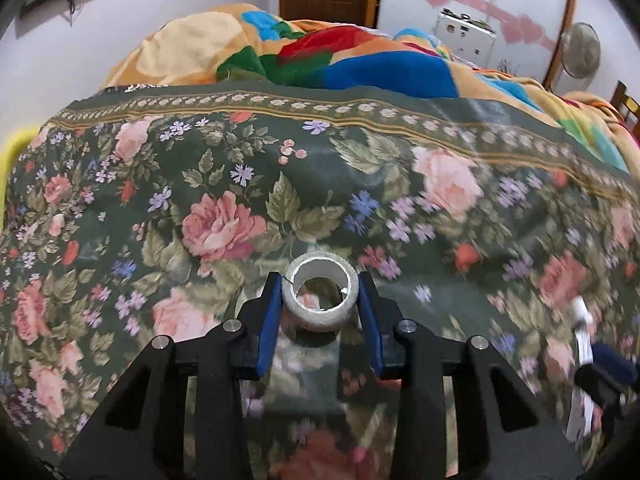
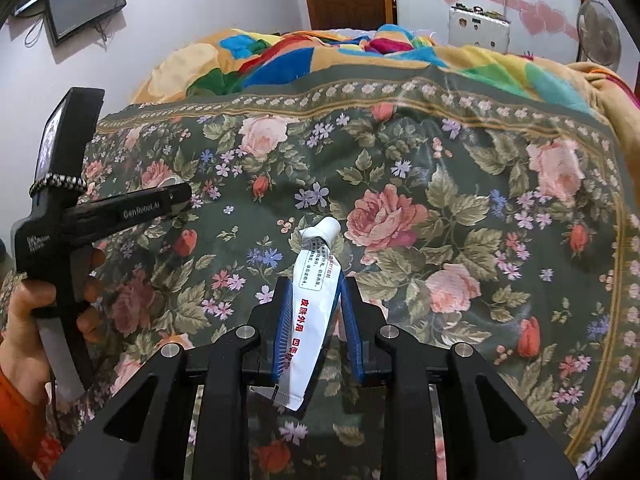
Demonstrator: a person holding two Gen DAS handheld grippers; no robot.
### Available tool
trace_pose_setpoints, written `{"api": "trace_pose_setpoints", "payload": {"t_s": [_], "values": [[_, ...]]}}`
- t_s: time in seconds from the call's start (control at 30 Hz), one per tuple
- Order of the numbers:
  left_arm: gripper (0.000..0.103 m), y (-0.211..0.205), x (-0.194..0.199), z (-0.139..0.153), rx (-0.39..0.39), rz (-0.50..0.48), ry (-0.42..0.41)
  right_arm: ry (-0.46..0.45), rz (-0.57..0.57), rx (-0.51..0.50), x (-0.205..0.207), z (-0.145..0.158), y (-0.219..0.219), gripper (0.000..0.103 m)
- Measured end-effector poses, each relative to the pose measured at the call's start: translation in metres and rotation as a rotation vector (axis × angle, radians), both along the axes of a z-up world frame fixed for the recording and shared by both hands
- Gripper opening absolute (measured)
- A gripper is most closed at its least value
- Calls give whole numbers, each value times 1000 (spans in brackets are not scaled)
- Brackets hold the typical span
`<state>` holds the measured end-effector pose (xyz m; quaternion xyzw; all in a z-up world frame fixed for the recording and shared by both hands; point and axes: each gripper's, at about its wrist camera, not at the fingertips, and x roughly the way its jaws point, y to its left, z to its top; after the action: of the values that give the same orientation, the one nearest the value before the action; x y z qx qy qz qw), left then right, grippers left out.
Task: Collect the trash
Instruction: 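Carry the ointment tube and tape roll with both grippers to the white bin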
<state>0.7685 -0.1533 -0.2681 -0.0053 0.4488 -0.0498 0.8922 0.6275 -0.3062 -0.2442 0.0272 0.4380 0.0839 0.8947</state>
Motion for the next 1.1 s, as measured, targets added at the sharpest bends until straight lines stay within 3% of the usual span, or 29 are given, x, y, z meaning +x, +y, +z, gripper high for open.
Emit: {"api": "trace_pose_setpoints", "payload": {"t_s": [0.1,0.33,0.6,0.77,0.9,1.1], "values": [[36,7,-26,17,-56,-12,5,-8,4,-8,-8,9,1,23],[36,21,-111,72,-57,-31,-3,-20,37,-15,-44,43,13,23],[36,59,-215,128,-79,55,-16,-58,90,-16,-108,94,32,23],[36,86,-288,173,-39,95,-104,-79,128,-32,-145,121,55,23],[36,112,-338,193,-43,124,-131,-103,174,-32,-176,138,78,23],[36,152,-409,198,2,187,-146,-136,270,-6,-224,154,121,23]]}}
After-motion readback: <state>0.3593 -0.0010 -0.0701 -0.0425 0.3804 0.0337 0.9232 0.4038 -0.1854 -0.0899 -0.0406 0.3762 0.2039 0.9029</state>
